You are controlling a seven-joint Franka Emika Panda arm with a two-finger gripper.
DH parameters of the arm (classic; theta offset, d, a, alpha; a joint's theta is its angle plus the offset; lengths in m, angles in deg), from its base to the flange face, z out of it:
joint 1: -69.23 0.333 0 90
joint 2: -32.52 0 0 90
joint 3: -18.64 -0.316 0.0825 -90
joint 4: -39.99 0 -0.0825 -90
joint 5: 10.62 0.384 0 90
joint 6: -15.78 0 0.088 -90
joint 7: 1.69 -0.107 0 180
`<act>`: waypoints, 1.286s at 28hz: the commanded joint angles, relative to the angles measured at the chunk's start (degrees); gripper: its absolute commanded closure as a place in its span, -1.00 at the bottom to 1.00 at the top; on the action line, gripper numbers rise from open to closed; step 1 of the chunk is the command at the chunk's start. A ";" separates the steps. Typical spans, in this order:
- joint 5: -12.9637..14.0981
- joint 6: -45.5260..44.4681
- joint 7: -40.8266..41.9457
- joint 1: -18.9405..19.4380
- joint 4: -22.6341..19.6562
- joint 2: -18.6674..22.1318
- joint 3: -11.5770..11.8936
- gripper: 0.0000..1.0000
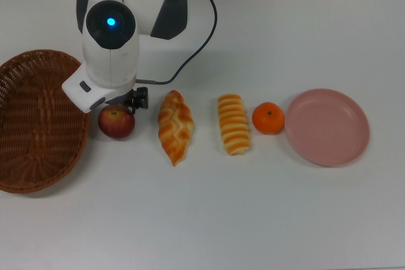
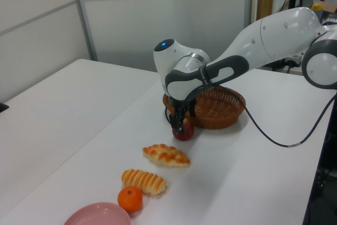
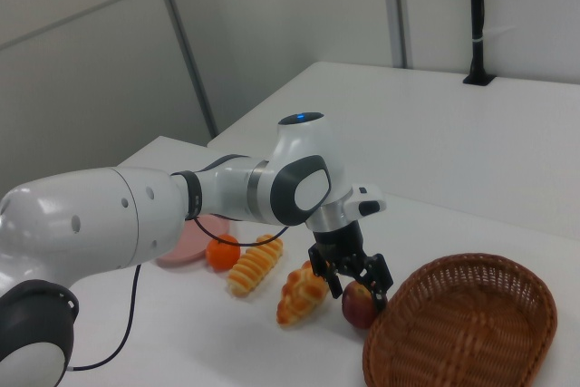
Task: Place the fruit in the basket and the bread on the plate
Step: 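Lift the apple and carry it over the wicker basket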
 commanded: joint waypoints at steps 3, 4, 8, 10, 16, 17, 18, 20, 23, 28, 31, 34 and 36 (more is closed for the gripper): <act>-1.00 1.43 0.31 0.67 -0.90 0.32 0.39 -1.00; -1.00 1.96 0.31 0.67 -0.90 0.32 0.39 -1.00; -1.09 3.36 0.22 0.67 -0.90 -0.21 0.39 -0.84; -1.09 3.37 0.22 0.67 -0.90 -0.21 0.39 -0.72; -1.17 3.37 0.31 0.76 -0.99 -0.30 0.39 -0.34; -1.17 3.37 0.31 0.76 -1.08 -0.30 0.39 -0.23; -1.17 3.37 0.40 0.76 -1.08 -0.21 0.39 -0.13; -1.17 3.37 0.66 0.76 -1.08 -0.21 0.39 0.17; -1.09 3.19 0.57 0.76 -0.91 -0.03 0.30 0.19; -0.12 2.58 -0.13 2.25 -0.38 1.46 -0.14 0.20; 0.49 2.40 -2.58 3.04 -0.29 3.66 -0.22 0.20; 2.42 2.40 -3.64 3.13 0.06 5.67 -0.40 0.20; 3.13 2.22 -3.64 3.13 0.85 6.29 -0.49 0.20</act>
